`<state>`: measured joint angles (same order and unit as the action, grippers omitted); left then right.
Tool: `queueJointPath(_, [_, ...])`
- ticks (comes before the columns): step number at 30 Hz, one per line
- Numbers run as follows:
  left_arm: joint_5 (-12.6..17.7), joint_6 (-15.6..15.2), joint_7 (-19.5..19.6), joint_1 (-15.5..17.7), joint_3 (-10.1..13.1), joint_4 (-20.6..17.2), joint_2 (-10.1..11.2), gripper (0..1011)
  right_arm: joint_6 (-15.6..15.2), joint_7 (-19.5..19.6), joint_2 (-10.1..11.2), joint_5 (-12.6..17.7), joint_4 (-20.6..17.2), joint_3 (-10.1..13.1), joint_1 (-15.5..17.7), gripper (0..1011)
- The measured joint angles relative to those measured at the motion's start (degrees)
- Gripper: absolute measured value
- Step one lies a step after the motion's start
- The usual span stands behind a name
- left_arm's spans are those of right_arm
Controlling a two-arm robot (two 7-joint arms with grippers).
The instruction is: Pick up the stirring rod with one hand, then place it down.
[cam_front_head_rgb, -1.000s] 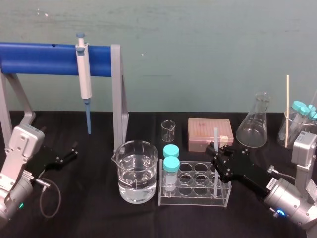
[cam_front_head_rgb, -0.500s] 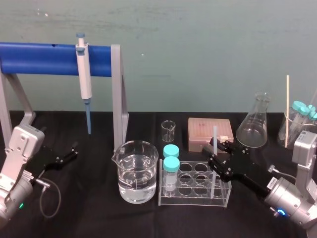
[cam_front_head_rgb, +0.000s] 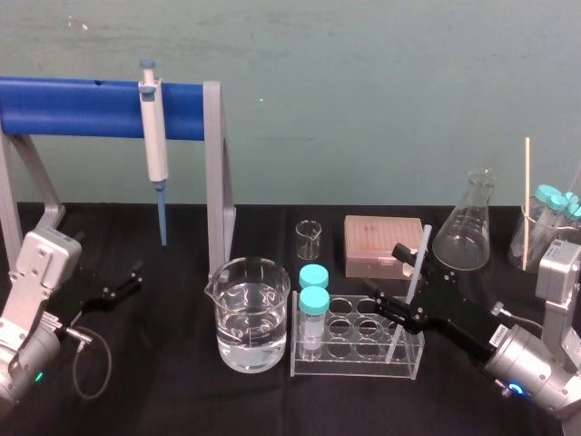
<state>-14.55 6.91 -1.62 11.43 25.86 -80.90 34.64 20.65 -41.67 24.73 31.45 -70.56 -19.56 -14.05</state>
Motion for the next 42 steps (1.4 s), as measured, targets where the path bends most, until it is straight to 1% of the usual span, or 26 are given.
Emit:
queueJointPath(1, [0.0,0.0,0.0,0.0,0.0,0.0,0.0,1000,0.0,-0.01,0.0,0.0,0.0,0.0,0.0,881])
queueJointPath(2, [0.0,0.0,0.0,0.0,0.0,0.0,0.0,1000,0.0,-0.01,0.0,0.01,0.0,0.0,0.0,914])
queueJointPath(3, [0.0,0.0,0.0,0.0,0.0,0.0,0.0,1000,0.0,-0.02,0.0,0.01,0.0,0.0,0.0,914])
queueJointPath(4, [0.0,0.0,0.0,0.0,0.0,0.0,0.0,1000,0.0,-0.02,0.0,0.01,0.0,0.0,0.0,956])
queueJointPath(6, [0.0,0.0,0.0,0.0,0.0,0.0,0.0,1000,0.0,-0.01,0.0,0.03,0.0,0.0,0.0,997])
queueJointPath(14, [0.0,0.0,0.0,0.0,0.0,0.0,0.0,1000,-0.07,0.05,0.0,0.03,0.0,0.04,0.04,1003])
queueJointPath(24, [0.0,0.0,0.0,0.0,0.0,0.0,0.0,1000,-0.96,1.94,0.32,-0.3,-1.16,1.13,1.26,1003])
queueJointPath(28, [0.0,0.0,0.0,0.0,0.0,0.0,0.0,1000,-2.1,3.93,1.21,-0.37,-2.95,2.51,3.36,1003])
queueJointPath(29, [0.0,0.0,0.0,0.0,0.0,0.0,0.0,1000,-2.1,3.93,1.21,-0.37,-2.95,2.51,3.36,1003])
queueJointPath(32, [0.0,0.0,0.0,0.0,0.0,0.0,0.0,1000,-2.96,5.39,1.92,-0.37,-4.5,3.7,5.28,1003])
queueJointPath(33, [0.0,0.0,0.0,0.0,0.0,0.0,0.0,1000,-2.96,5.39,1.92,-0.37,-4.5,3.7,5.28,1003])
queueJointPath(36, [0.0,0.0,0.0,0.0,0.0,0.0,0.0,1000,-3.54,6.78,2.43,-0.4,-6.07,4.92,7.24,1003])
queueJointPath(42, [0.0,0.0,0.0,0.0,0.0,0.0,0.0,1000,-4.4,8.34,2.89,-0.57,-8.3,6.25,9.62,1003])
